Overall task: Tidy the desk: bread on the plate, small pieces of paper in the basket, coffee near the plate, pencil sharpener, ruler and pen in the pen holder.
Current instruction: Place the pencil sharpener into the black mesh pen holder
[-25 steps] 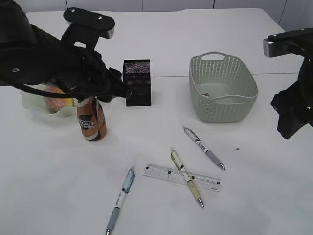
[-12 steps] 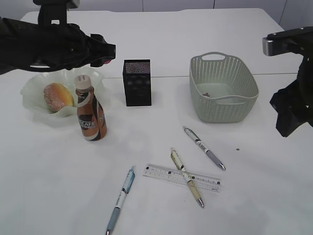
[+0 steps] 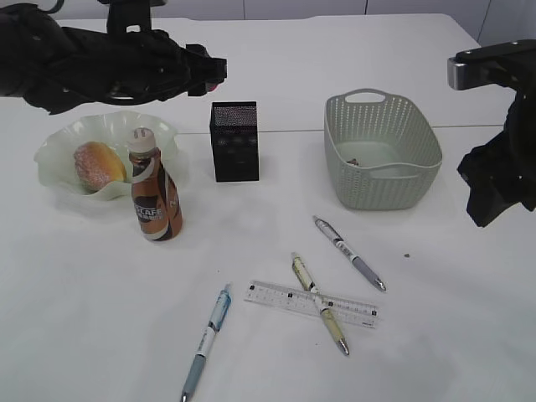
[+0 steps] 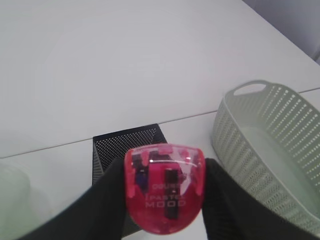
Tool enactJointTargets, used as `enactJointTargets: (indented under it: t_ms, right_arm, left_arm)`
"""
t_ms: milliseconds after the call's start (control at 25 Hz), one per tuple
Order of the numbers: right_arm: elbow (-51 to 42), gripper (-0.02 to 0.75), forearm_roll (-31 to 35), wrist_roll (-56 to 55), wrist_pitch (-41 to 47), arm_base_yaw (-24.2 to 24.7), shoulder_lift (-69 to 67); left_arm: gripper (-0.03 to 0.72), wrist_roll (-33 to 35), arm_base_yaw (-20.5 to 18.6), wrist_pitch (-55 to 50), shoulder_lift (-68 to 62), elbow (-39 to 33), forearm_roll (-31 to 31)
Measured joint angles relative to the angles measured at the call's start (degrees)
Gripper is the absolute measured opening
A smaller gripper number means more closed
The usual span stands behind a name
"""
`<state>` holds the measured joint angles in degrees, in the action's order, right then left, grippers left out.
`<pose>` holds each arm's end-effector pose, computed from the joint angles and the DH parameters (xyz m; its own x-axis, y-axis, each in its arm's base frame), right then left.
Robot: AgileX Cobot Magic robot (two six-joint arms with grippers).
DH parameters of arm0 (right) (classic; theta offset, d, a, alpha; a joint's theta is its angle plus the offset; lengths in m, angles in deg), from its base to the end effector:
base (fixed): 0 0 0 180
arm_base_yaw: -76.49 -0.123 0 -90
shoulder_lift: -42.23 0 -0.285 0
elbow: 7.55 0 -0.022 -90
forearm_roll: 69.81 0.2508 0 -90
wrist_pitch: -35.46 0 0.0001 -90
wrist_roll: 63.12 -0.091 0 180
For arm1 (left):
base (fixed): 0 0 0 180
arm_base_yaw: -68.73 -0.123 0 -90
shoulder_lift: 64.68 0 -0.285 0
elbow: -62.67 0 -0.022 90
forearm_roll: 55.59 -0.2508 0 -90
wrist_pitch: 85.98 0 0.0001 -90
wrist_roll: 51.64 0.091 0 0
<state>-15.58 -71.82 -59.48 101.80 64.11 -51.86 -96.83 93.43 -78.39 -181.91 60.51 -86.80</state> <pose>0.2822 0.0589 0.2870 -0.9380 -0.2852 -0.1972 -0.2816 0.9584 -0.0469 0.4002 -0.1909 0.2371 -0.4589 -0.0584 -0.8866 0.3730 0.8930 -0.2518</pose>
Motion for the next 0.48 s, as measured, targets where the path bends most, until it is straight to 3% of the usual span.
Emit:
enactJointTargets:
  t_ms: [480]
  right_arm:
    - [0.0,0.458,0.0,0.0,0.0,0.0,0.0]
  left_arm:
    - [0.319,0.0,0.0,1.3,-8.7,8.5,-0.3]
